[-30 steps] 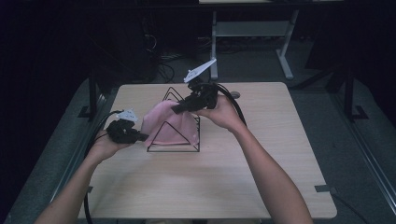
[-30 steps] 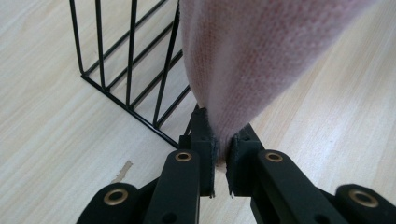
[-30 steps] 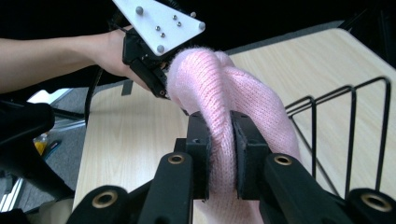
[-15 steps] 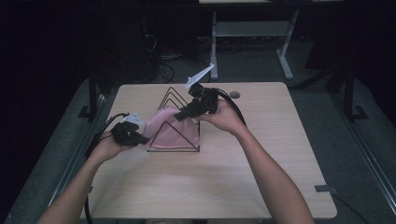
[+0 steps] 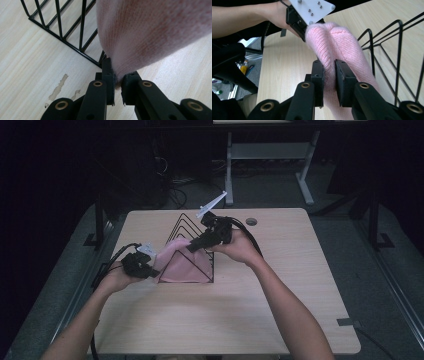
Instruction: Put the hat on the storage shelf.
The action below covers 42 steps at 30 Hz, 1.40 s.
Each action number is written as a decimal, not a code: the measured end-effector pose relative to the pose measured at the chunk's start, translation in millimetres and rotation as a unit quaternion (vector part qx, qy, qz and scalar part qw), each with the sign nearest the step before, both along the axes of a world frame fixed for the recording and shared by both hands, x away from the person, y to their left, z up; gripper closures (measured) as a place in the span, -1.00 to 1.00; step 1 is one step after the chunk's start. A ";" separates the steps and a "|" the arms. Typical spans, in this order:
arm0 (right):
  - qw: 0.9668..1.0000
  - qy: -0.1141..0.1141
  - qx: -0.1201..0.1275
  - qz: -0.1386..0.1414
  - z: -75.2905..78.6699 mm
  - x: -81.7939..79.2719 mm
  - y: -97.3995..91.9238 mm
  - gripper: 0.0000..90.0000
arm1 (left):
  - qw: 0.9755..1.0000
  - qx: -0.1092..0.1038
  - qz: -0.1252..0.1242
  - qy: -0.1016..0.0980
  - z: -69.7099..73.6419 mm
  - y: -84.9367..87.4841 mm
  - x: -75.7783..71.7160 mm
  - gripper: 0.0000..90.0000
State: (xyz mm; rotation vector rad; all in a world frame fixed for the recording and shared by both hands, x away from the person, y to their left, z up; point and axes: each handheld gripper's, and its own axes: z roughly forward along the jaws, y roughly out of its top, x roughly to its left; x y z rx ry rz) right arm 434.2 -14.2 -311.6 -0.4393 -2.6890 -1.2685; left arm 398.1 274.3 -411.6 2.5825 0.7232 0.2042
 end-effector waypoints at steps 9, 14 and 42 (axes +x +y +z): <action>1.000 0.006 -0.006 -0.001 -2.6 -1.0 3.0 0.72 | 1.000 0.007 0.002 0.011 -2.6 0.6 1.4 0.84; 1.000 0.005 0.000 -0.005 -3.3 -1.9 -0.8 0.54 | 1.000 -0.011 0.011 0.014 -1.0 0.9 -0.4 0.64; 0.992 -0.012 0.043 -0.122 -19.9 -27.3 -102.7 -0.17 | 0.998 -0.059 0.033 -0.015 20.1 11.2 -24.2 0.06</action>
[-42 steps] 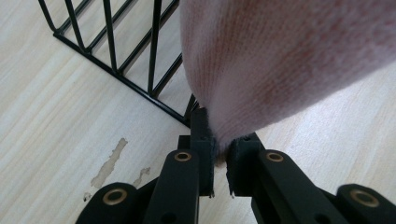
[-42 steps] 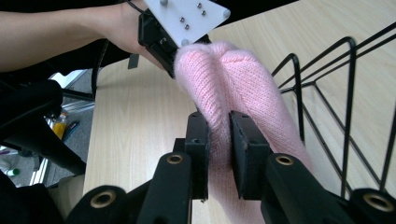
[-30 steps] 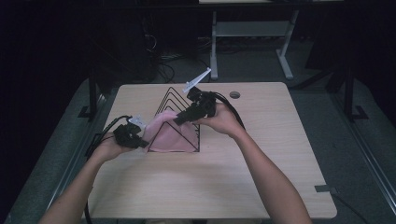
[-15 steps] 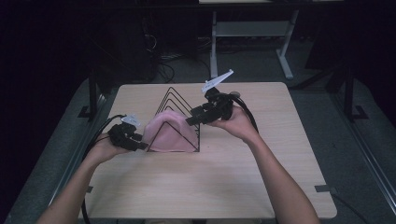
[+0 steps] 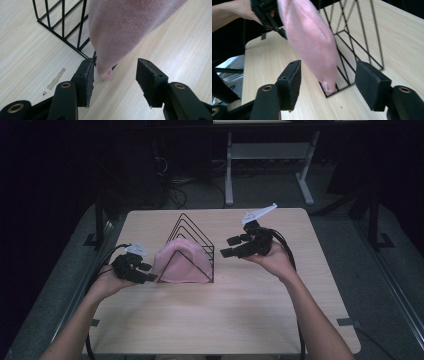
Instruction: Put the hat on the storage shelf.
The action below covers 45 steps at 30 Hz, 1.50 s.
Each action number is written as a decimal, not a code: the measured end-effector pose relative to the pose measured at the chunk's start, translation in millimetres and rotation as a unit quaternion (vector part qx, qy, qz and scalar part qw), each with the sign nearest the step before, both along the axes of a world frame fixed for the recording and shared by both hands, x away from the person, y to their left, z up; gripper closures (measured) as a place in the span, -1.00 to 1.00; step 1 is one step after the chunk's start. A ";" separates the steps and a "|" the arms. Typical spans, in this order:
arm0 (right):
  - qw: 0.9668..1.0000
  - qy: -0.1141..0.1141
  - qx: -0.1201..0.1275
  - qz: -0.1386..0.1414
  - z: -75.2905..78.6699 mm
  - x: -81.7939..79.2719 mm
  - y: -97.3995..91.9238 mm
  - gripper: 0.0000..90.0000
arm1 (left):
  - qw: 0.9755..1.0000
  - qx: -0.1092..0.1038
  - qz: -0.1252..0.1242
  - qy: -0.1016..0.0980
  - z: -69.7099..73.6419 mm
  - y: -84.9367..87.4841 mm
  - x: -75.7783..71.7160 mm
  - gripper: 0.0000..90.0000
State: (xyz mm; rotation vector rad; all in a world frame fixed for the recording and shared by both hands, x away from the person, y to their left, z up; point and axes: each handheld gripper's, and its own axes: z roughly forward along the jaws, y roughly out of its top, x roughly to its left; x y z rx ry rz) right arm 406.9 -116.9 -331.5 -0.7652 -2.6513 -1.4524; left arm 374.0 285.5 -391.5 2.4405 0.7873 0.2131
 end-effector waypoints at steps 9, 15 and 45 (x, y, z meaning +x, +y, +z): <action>0.999 0.003 0.002 -0.037 -8.9 -8.8 -34.7 -0.23 | 1.000 -0.007 0.003 0.000 -1.0 -1.3 -7.3 0.02; 0.999 0.003 0.001 -0.054 -13.4 -13.7 -48.9 -0.26 | 1.000 -0.009 0.007 -0.002 -0.4 3.0 -10.1 -0.01; 0.989 0.043 0.000 -0.141 -74.1 -55.3 -131.2 -0.39 | 0.999 -0.031 0.028 -0.006 -15.0 5.4 -33.6 -0.19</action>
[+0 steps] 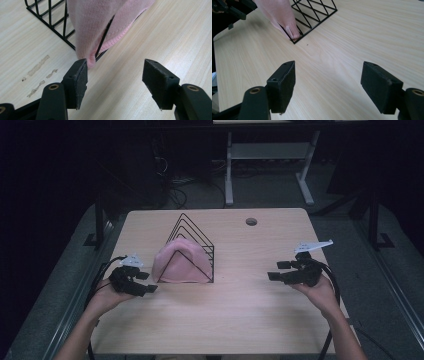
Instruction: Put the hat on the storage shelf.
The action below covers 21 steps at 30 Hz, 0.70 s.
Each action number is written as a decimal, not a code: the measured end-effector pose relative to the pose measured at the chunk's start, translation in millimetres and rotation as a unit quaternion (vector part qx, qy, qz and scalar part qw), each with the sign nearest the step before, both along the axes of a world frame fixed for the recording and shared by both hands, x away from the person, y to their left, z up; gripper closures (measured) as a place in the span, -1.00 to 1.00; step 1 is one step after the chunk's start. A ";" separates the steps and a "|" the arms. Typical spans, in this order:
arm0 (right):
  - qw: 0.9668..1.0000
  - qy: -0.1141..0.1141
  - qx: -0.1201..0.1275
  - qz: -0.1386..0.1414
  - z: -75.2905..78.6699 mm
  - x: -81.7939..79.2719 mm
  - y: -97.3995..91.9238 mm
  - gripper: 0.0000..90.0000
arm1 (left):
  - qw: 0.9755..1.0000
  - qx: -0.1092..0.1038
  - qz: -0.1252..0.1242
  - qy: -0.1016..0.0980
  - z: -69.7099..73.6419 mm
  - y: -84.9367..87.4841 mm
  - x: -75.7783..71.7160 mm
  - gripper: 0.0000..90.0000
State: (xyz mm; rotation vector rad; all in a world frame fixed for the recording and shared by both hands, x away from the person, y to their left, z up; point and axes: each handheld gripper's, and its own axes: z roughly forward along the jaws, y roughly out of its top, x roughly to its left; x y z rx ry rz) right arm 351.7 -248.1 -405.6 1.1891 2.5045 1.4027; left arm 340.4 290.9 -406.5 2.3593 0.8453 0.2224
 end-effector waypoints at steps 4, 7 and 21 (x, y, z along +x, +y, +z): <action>1.000 0.004 0.003 -0.011 -6.8 -6.9 -9.6 -0.39 | 1.000 0.000 0.000 0.000 -2.5 -0.2 -2.9 -0.20; 1.000 0.006 0.007 -0.021 -12.3 -13.0 -17.5 -0.39 | 1.000 -0.004 0.002 0.001 -4.4 -0.2 -5.3 -0.23; 0.999 0.020 -0.012 -0.033 -33.8 -41.4 -36.6 -0.39 | 1.000 -0.014 0.014 -0.009 -12.5 -4.7 -19.5 -0.34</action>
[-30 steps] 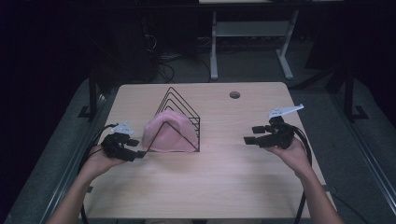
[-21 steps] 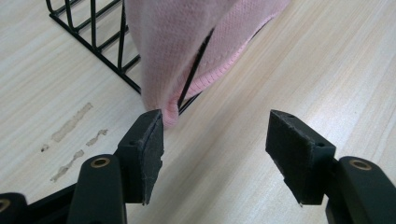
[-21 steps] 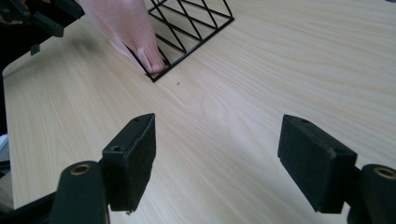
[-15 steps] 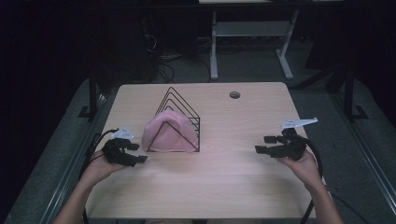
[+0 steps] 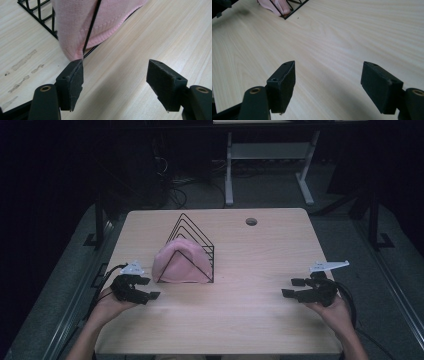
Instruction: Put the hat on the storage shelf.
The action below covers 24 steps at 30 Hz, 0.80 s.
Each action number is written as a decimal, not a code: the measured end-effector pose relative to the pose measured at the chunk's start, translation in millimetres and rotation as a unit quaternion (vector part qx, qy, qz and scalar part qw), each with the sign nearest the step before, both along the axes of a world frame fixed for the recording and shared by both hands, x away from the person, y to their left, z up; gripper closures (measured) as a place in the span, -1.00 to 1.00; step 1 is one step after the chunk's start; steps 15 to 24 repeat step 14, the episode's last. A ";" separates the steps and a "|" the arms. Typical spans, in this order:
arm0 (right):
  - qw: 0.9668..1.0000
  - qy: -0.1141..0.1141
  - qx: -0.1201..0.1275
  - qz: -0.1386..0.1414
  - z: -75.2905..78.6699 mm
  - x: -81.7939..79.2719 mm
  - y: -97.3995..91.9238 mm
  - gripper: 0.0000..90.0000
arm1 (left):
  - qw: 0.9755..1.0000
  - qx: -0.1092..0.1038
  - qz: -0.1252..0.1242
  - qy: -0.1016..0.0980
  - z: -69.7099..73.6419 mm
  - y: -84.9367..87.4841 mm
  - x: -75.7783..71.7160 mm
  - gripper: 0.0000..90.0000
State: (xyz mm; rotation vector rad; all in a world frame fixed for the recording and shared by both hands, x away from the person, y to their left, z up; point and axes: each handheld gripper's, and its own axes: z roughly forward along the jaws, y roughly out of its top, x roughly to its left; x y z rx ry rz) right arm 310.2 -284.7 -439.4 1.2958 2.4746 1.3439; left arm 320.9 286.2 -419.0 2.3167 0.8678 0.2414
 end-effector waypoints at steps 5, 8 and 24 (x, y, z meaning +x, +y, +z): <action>1.000 -0.003 -0.005 0.000 -7.2 -13.8 -1.3 -0.39 | 1.000 -0.013 0.017 -0.015 -2.7 1.2 -9.2 -0.35; 1.000 -0.007 -0.009 0.000 -9.8 -20.6 -0.8 -0.42 | 0.999 -0.027 0.024 -0.021 -5.3 2.7 -16.2 -0.37; 0.999 -0.031 -0.005 -0.021 -14.8 -37.7 0.0 -0.46 | 0.997 -0.058 0.036 -0.030 -14.3 1.9 -28.9 -0.38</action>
